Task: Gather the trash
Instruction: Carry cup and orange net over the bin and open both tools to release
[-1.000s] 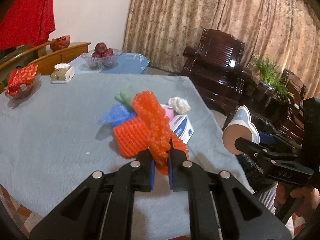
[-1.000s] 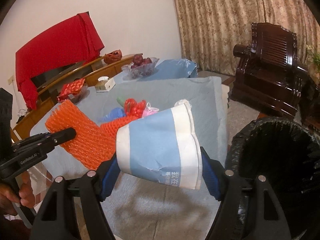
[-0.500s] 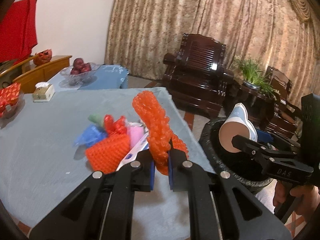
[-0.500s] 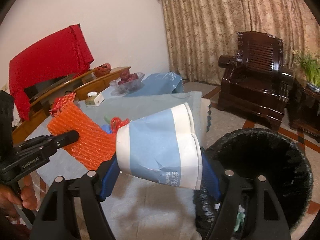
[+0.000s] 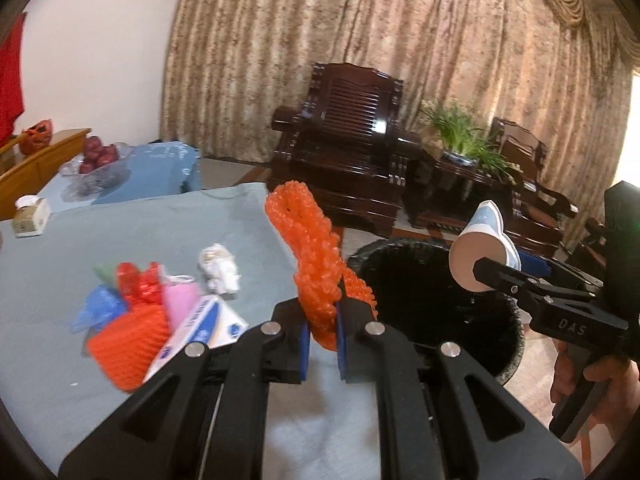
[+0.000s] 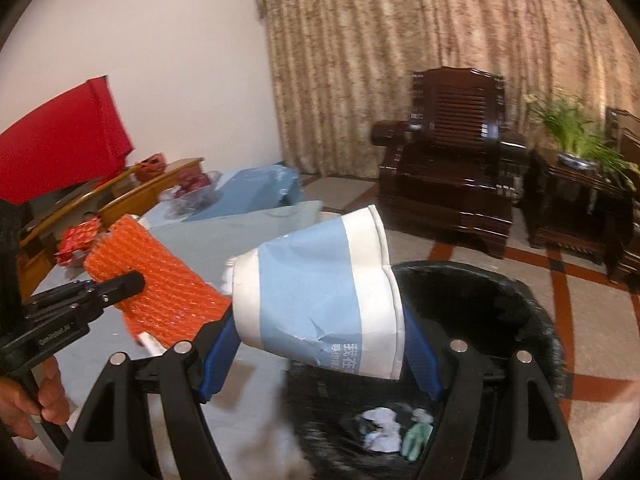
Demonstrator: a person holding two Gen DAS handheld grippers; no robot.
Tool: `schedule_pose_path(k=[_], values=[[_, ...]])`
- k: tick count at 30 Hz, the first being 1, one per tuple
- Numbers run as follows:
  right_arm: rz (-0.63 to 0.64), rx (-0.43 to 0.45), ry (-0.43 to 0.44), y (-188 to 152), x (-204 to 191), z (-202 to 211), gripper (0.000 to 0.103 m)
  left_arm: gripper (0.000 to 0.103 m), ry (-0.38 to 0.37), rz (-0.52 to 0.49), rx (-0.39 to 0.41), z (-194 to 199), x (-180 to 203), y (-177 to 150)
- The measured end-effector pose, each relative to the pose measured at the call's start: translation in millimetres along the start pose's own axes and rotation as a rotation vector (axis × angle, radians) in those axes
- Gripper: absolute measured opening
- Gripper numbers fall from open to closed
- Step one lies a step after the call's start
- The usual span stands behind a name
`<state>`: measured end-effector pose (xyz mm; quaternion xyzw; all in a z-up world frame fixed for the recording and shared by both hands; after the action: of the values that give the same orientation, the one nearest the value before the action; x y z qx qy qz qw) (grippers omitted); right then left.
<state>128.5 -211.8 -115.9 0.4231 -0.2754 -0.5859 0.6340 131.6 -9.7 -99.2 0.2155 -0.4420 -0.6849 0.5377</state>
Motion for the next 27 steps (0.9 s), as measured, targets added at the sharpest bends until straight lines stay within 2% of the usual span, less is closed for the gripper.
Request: schedule_pose_path(k=[9,20,23,25,27], values=[[-0.080,-0.032,-0.117,-18,65,4,0.073,0.010,-0.096,-0.068,-0.024,-45,53,5],[-0.137,-0.088,-0.192,-45,110,0,0.073,0.010,-0.169,-0.120,-0.111,-96,94,-17],[-0.136,-0.108,-0.211,-52,115,-1,0.074,0.019,-0.188,-0.122,-0.134,-104,99,-22],[-0.127,-0.114,-0.230,-56,117,-1,0.080,0.037,-0.203,-0.115,-0.147,-107,100,-23],[-0.123,-0.111,-0.244,-57,119,1,0.085,0.043,-0.201,-0.111,-0.147,-106,99,-24]])
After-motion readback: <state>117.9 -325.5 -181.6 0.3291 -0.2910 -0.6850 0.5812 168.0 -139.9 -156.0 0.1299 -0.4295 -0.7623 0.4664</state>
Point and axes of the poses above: each gripper's, at about its wrist camera, not at the fingertips, and z roughly against the way its jaws point, x to its right, y to its top, the point moved 5 cm from there along -z, roughly the way its jaws point, and after that the axes turned 1 degree about z, right-handed, at the moved point
